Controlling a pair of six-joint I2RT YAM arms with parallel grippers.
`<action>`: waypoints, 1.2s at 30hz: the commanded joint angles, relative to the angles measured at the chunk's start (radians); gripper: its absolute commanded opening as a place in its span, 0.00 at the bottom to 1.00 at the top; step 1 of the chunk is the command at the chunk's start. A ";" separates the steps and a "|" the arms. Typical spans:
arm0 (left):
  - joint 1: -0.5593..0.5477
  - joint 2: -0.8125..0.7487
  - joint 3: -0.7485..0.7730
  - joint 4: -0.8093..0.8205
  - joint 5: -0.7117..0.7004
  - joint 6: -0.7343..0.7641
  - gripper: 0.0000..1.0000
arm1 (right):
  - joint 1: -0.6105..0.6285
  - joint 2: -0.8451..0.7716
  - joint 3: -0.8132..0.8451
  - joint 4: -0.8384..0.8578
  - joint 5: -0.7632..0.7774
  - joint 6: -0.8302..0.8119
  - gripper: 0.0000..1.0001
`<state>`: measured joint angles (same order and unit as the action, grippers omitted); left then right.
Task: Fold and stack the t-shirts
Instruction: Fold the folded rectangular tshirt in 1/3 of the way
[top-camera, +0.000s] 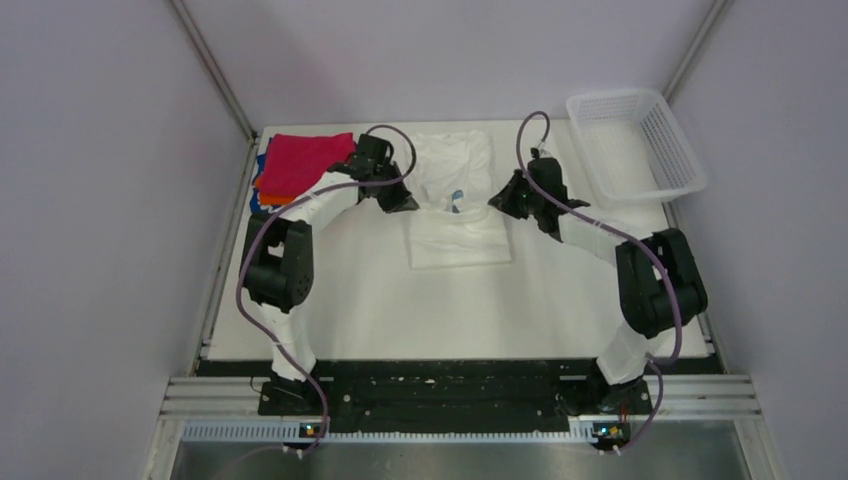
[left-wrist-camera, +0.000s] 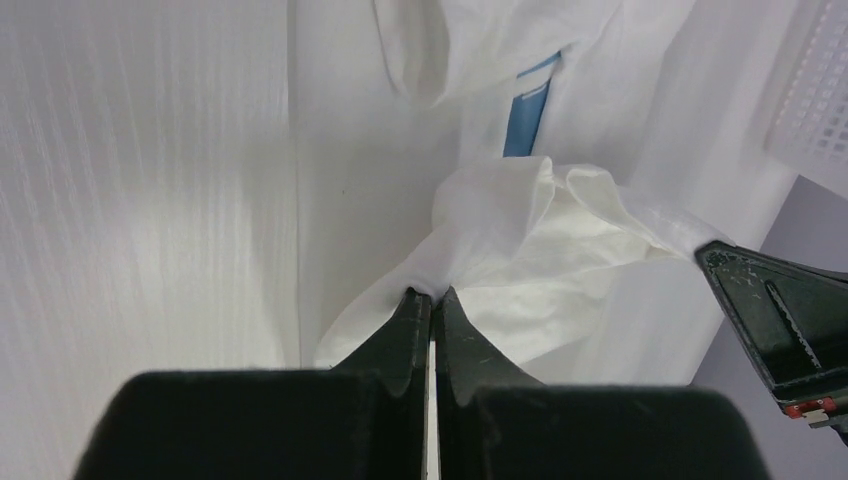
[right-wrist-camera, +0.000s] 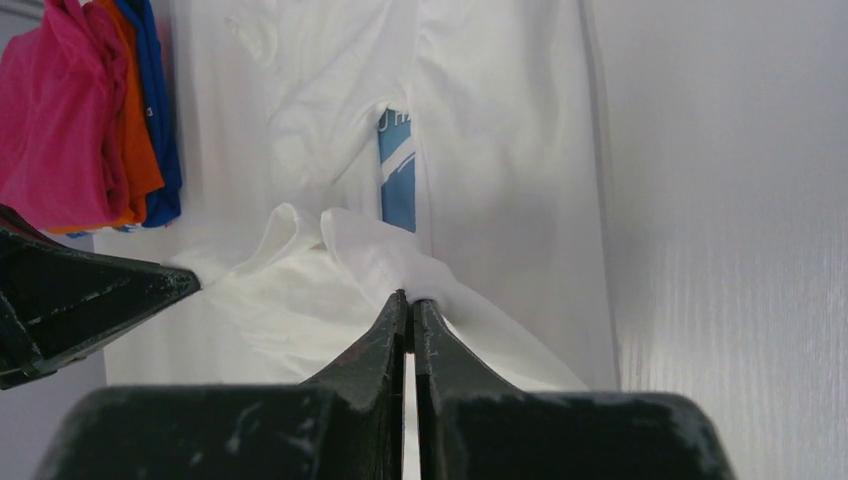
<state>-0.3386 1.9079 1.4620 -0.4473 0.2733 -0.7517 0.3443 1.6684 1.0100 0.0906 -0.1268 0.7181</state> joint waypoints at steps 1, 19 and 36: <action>0.023 0.063 0.094 -0.013 0.044 0.051 0.00 | -0.026 0.063 0.092 0.071 -0.032 -0.052 0.00; 0.073 0.162 0.301 -0.064 0.032 0.100 0.85 | -0.072 0.225 0.278 0.020 -0.031 -0.108 0.82; 0.055 -0.277 -0.340 0.083 0.025 0.043 0.99 | 0.133 0.145 0.083 0.102 -0.149 -0.197 0.95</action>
<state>-0.2787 1.7264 1.2076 -0.4259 0.3019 -0.6907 0.4400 1.7607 1.0462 0.1158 -0.2363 0.5388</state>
